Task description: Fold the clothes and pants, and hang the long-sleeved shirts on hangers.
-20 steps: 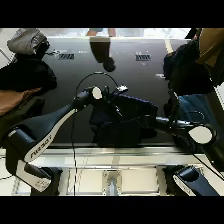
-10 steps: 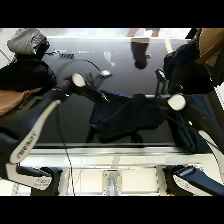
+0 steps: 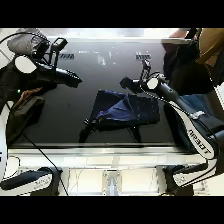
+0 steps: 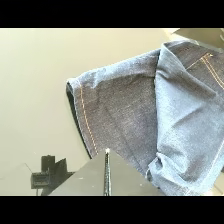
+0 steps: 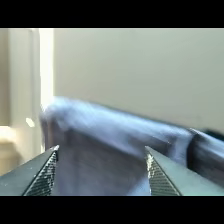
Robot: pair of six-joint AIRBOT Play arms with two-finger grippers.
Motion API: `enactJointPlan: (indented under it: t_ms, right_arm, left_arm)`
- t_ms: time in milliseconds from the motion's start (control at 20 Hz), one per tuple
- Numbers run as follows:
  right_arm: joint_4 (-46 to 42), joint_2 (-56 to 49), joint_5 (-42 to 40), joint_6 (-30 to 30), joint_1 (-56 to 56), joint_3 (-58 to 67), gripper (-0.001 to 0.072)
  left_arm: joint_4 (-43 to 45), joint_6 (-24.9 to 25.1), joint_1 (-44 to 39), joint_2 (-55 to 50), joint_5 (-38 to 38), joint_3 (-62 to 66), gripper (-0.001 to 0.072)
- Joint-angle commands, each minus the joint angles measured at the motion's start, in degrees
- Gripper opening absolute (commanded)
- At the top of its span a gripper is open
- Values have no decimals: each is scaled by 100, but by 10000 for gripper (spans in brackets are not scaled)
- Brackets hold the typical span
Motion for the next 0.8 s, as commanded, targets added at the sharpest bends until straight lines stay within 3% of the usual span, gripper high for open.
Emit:
enactJointPlan:
  t_ms: [0, 100, 150, 200, 300, 450, 750]
  right_arm:
    - [223, -212, -170, -20, -76, 396, 590]
    - [-328, -210, 796, -26, -264, 643, 577]
    - [-791, -208, 1687, -28, -422, 754, 511]
    - [-1172, -190, 2531, -96, -588, 763, 504]
    - [-1410, -94, 3580, -603, -822, 614, 504]
    - [-1259, 87, 3661, -820, -850, 33, 516]
    - [122, 81, 3027, -1725, -374, -1084, 513]
  left_arm:
    - [0, 4, 66, 114, -195, 4, 6]
    - [0, 4, 66, 114, -348, 4, 6]
    - [2, 4, 66, 114, -424, 4, 6]
    - [7, 7, 74, 114, -457, 4, 6]
    - [9, 9, 79, 111, -448, 4, 6]
    - [11, 9, 79, 111, -448, 4, 6]
    - [17, 9, 76, 111, -450, 4, 6]
